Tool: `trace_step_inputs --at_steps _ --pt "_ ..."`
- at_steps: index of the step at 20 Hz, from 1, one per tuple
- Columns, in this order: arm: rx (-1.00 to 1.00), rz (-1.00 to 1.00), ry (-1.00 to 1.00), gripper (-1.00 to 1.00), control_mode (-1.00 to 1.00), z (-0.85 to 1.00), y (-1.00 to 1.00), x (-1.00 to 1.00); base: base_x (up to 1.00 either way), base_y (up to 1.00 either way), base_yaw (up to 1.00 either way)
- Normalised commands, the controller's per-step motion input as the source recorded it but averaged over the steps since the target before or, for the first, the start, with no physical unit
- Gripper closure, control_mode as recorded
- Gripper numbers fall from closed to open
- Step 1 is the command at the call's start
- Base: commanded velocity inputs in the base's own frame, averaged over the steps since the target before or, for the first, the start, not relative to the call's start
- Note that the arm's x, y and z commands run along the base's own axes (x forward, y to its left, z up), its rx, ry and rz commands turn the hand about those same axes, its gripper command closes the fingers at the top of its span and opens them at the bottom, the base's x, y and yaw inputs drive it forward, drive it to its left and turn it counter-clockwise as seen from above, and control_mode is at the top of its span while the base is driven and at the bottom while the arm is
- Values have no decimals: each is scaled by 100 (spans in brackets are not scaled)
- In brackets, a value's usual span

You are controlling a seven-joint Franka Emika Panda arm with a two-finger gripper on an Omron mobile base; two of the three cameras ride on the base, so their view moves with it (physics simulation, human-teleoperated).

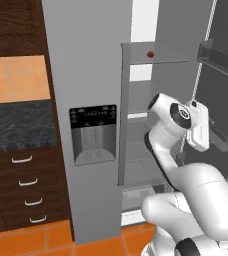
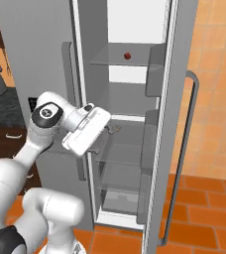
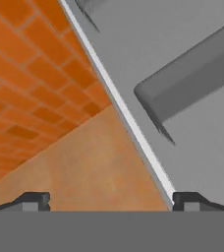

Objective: Take the strawberry from the fridge and place it on top of the pancake, located on the dining counter.

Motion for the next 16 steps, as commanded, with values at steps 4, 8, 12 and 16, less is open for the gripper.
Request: trace_step_inputs --at_steps 4,8,12,16 --pt "46 -26 -25 -100 -100 -38 97 -6 0 0 0" --pt "48 -57 -41 -100 -100 -34 46 0 0 0 0" --pt "62 -66 -58 -100 -100 -4 2 0 0 0 0" --pt "44 -58 -62 -100 -100 -2 45 0 0 0 0"
